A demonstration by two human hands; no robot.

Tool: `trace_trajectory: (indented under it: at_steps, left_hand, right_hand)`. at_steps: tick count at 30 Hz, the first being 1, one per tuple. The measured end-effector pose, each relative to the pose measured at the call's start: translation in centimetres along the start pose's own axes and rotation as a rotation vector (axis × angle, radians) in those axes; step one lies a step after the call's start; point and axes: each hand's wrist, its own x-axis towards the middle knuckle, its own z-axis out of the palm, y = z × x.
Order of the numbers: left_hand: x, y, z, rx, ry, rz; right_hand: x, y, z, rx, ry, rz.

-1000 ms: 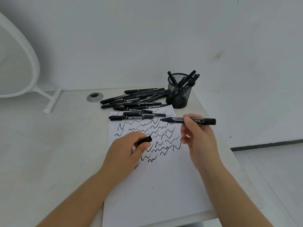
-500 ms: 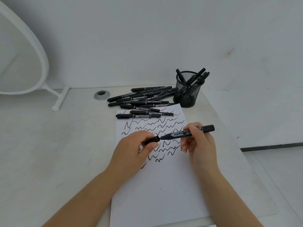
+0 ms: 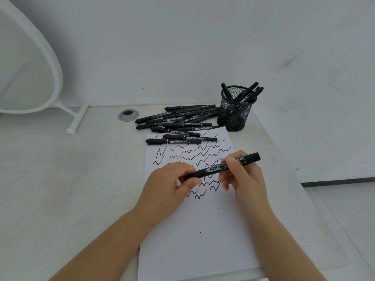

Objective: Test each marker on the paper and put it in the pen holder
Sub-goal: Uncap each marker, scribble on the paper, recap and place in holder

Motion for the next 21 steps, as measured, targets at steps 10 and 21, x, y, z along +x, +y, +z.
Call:
trace_trajectory:
  at_steps: [10,21]
  left_hand:
    - [0.2,-0.1,-0.4,0.159,0.011,0.018]
    - [-0.1,0.9,-0.9,0.241,0.041,0.196]
  right_hand:
    - [-0.3,0.1,0.5,-0.006,-0.034,0.008]
    - [-0.3,0.0,0.4,0.051,-0.087,0.013]
